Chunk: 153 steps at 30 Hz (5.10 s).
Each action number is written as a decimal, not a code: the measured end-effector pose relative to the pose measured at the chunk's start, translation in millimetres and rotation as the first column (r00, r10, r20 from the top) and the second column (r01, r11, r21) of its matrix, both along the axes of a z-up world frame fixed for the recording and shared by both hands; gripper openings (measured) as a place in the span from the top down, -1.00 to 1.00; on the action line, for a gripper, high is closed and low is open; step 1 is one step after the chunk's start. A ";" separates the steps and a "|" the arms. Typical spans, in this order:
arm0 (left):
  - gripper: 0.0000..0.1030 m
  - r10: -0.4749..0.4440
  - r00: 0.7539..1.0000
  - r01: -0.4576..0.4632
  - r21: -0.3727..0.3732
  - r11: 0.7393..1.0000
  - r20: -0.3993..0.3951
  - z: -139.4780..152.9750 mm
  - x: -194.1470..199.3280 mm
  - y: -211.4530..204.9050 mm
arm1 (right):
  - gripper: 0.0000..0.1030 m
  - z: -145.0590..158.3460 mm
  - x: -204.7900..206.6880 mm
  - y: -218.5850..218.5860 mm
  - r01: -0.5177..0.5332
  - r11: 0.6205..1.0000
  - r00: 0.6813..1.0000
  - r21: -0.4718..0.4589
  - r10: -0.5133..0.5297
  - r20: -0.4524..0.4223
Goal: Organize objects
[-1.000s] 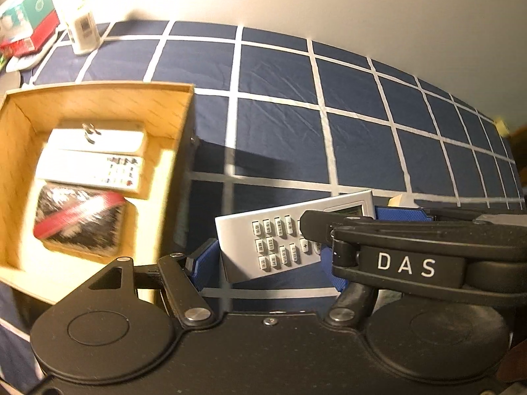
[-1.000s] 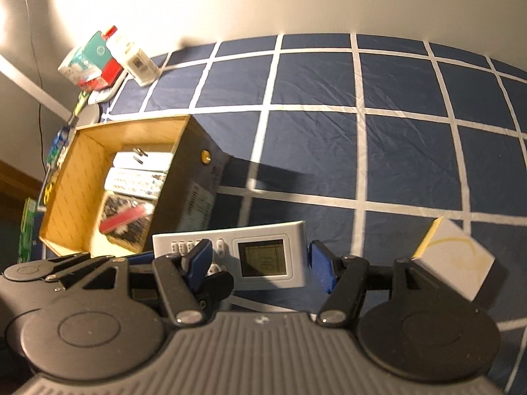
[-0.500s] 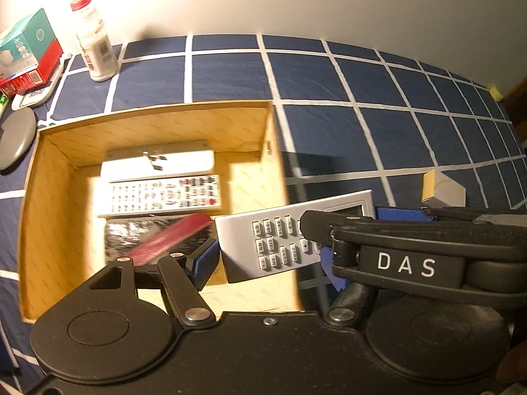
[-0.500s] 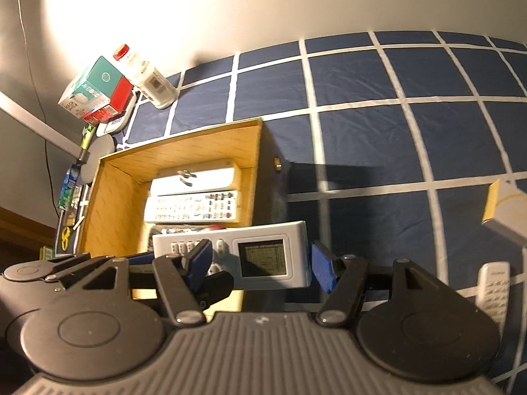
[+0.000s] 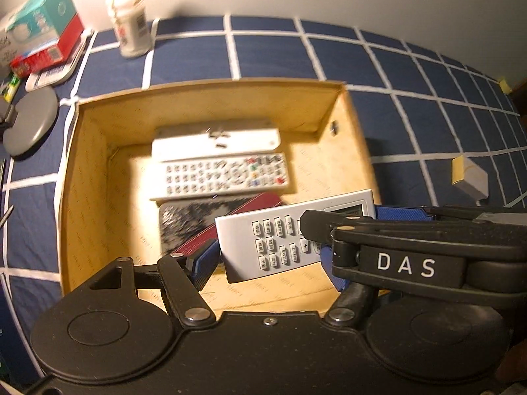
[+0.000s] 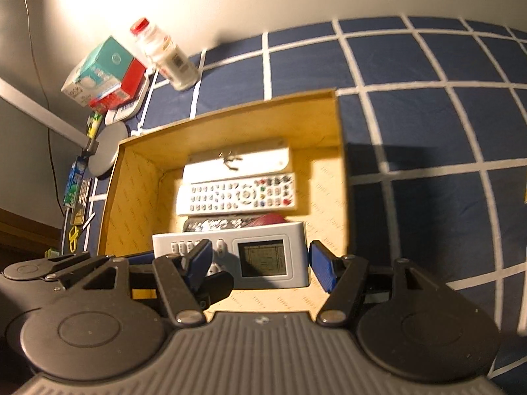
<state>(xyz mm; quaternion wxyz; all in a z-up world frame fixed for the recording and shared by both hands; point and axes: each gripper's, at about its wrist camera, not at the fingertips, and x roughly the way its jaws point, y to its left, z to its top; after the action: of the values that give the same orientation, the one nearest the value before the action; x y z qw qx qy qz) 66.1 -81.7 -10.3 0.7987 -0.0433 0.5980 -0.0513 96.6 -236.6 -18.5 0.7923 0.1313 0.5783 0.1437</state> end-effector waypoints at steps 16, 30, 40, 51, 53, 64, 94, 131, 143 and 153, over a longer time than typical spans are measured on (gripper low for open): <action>-0.28 0.006 0.984 -0.016 -0.059 0.998 -0.176 -66.2 -9.5 54.1 | -0.24 -62.0 -4.7 58.3 -0.051 0.997 0.982 -0.062 0.038 -0.185; -0.10 -0.063 0.963 0.029 -0.130 0.991 -0.263 -102.7 -0.4 57.5 | -0.17 -100.7 3.8 67.8 -0.060 0.994 0.950 -0.095 0.028 -0.310; -0.12 -0.044 0.962 0.008 -0.135 0.991 -0.268 -108.5 -0.7 65.0 | -0.17 -111.7 4.9 65.3 -0.051 0.990 0.947 -0.129 0.007 -0.320; -0.37 0.007 0.980 -0.025 -0.083 0.996 -0.199 -88.7 -7.3 66.0 | -0.25 -95.2 3.0 61.9 -0.043 0.993 0.967 -0.108 0.015 -0.255; -0.40 0.006 0.983 -0.020 -0.075 0.997 -0.182 -82.6 -9.7 62.3 | -0.31 -89.6 2.2 60.5 -0.038 0.994 0.970 -0.102 0.012 -0.241; -0.73 -0.004 0.997 0.000 -0.050 0.999 -0.073 -31.5 -16.7 33.1 | -0.93 -28.8 -6.6 26.7 0.019 0.997 0.993 -0.077 -0.028 -0.115; -1.00 -0.168 0.985 0.167 0.023 0.986 0.037 4.3 2.8 -195.6 | -1.00 24.0 -43.9 -221.4 0.276 0.955 0.961 -0.108 -0.273 0.040; -1.00 -0.262 0.961 0.263 -0.003 0.965 -0.087 -72.7 99.8 -384.0 | -1.00 -61.3 31.8 -429.5 0.345 0.938 0.935 -0.022 -0.345 -0.084; -0.99 -0.339 0.927 0.331 -0.072 0.941 -0.163 -121.0 136.4 -395.5 | -0.98 -114.1 59.9 -437.7 0.371 0.928 0.911 -0.027 -0.369 -0.182; -0.95 -0.401 0.891 0.381 -0.133 0.915 -0.210 -150.5 154.1 -401.8 | -0.84 -141.8 72.2 -433.8 0.389 0.921 0.893 -0.013 -0.381 -0.240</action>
<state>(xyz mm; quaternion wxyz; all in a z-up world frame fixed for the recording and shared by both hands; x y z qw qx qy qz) 220.2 -483.5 -160.8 0.6936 0.0371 0.6810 -0.2319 168.8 -670.4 -160.2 0.7276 0.2735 0.6287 -0.0224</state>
